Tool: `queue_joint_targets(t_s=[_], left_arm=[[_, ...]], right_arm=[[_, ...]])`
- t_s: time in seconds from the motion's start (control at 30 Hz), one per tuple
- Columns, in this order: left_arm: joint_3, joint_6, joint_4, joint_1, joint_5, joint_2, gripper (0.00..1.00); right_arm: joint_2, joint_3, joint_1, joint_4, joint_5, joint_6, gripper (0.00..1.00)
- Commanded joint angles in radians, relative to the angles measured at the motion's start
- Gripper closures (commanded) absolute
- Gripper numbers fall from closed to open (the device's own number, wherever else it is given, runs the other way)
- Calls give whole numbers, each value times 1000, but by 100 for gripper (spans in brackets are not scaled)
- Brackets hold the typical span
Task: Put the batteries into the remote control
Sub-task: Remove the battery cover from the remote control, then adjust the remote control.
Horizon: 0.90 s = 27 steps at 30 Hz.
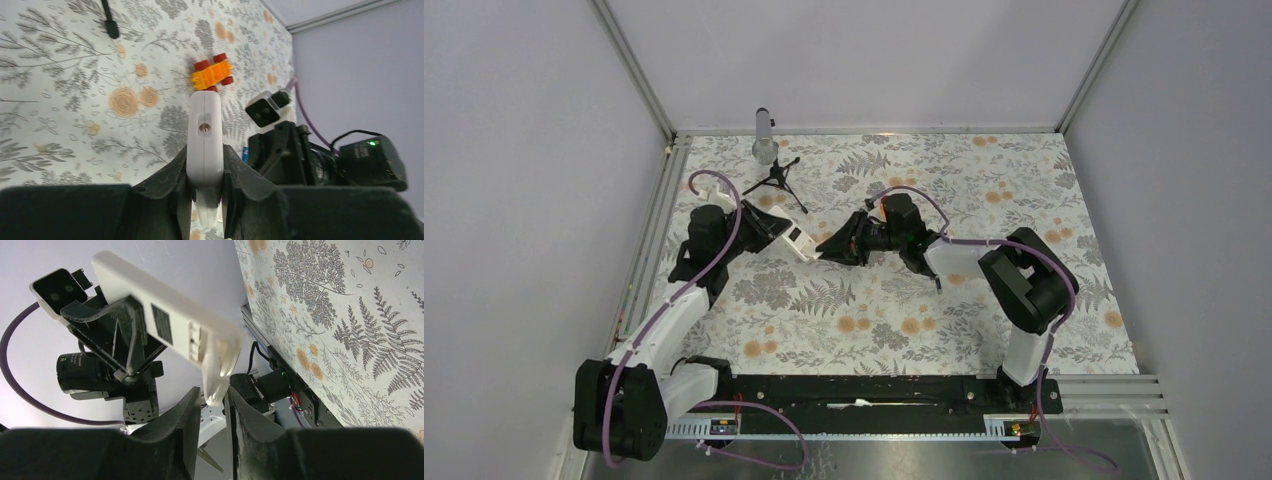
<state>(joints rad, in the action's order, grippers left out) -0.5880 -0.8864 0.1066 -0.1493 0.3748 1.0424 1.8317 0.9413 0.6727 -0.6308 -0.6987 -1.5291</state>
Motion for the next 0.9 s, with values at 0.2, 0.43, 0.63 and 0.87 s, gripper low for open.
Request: queue_joint_targets(t_s=[0.2, 0.43, 0.63, 0.87], left_arm=[[9, 142, 85, -58, -149, 118, 100], [-5, 168, 5, -70, -290, 136, 100], [-16, 172, -49, -75, -324, 125, 100], [-45, 241, -94, -75, -74, 14, 100]], right_arm=[[145, -36, -35, -385, 0, 11, 92], [146, -56, -59, -271, 24, 143, 97], [71, -41, -62, 73, 85, 442, 84], [-167, 20, -64, 654, 372, 892, 60]])
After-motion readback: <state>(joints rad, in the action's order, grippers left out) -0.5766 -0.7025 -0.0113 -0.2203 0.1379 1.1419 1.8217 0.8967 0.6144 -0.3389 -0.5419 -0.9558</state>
